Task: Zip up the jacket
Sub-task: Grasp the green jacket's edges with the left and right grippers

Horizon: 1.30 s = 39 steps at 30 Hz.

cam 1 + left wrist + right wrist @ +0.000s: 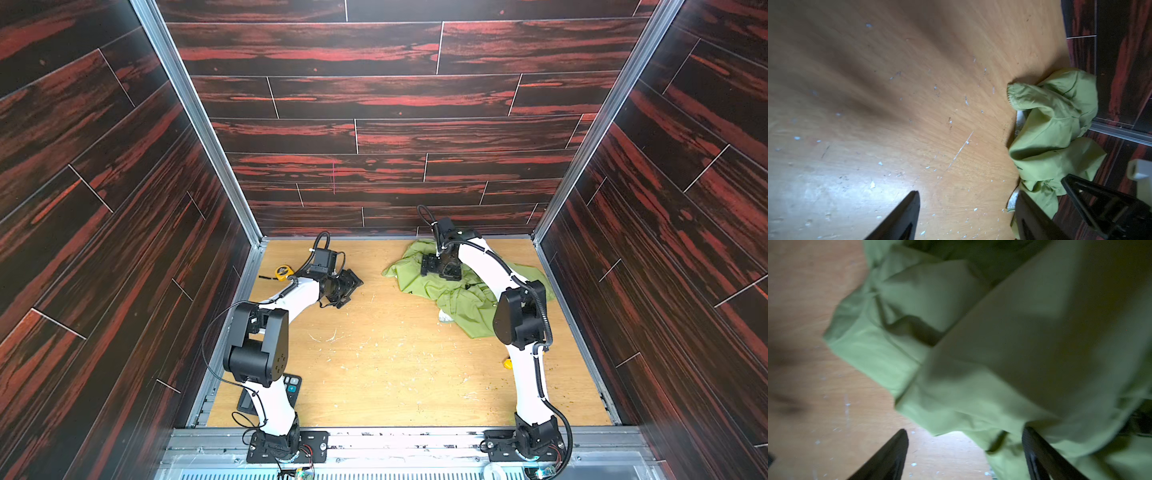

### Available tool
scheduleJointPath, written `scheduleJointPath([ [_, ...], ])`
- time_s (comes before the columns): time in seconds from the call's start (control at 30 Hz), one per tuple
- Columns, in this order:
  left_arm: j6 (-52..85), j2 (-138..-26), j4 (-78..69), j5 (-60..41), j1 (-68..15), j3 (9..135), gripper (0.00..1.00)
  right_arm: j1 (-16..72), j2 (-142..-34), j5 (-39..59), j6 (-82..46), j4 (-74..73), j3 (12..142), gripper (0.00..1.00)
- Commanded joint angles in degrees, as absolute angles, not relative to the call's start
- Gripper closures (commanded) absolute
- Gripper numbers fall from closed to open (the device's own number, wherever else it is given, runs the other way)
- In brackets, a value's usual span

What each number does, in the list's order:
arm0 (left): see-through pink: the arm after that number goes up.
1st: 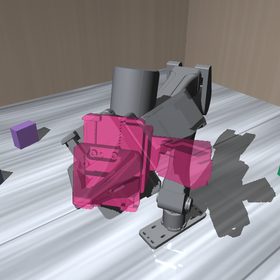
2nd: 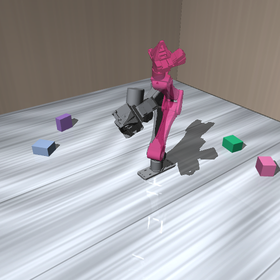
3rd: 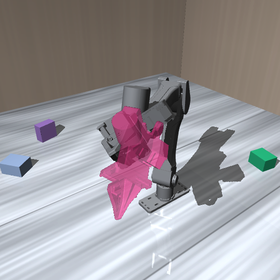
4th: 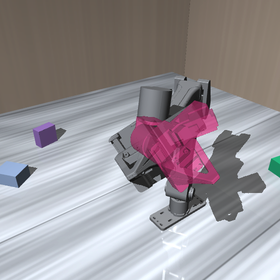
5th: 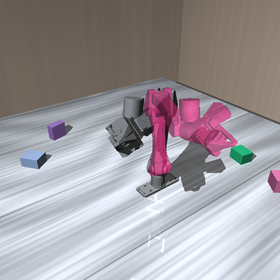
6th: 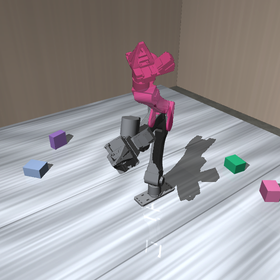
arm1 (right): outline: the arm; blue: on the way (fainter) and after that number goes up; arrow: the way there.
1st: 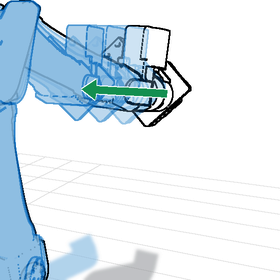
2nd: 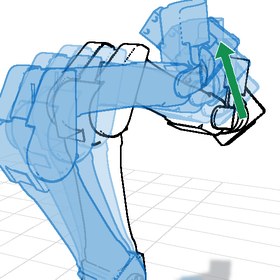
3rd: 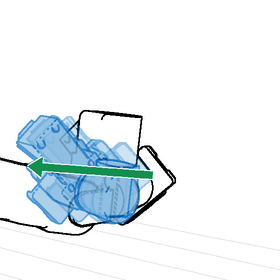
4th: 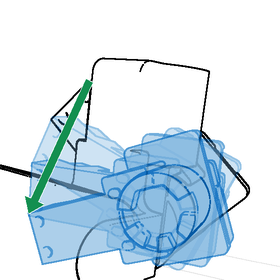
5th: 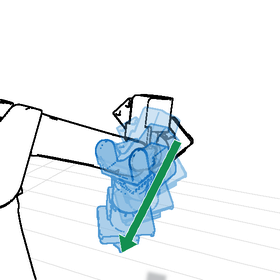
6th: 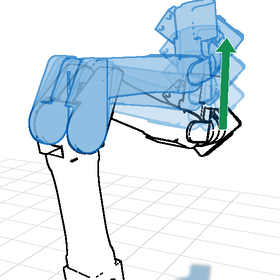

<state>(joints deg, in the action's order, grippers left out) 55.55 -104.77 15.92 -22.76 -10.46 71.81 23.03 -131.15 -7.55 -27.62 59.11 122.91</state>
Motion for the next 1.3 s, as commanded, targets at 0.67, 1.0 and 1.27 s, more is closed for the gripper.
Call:
scheduleJointPath([
  [0.67,57.54,-132.46,15.08,-30.3,-20.8,102.99,0.24,18.81,-134.55,-3.87,-30.24,59.18,122.94,0.76],
  [1.0,59.61,-135.32,12.46,-30.91,-22.33,107.53,0.91,18.86,-127.18,1.78,-29.7,59.41,123.18,1.0],
  [1.27,51.87,-121.23,21.2,-24.43,-21.85,110.03,1.0,18.74,-120.41,6.66,-27.0,59.68,128.34,1.0],
])
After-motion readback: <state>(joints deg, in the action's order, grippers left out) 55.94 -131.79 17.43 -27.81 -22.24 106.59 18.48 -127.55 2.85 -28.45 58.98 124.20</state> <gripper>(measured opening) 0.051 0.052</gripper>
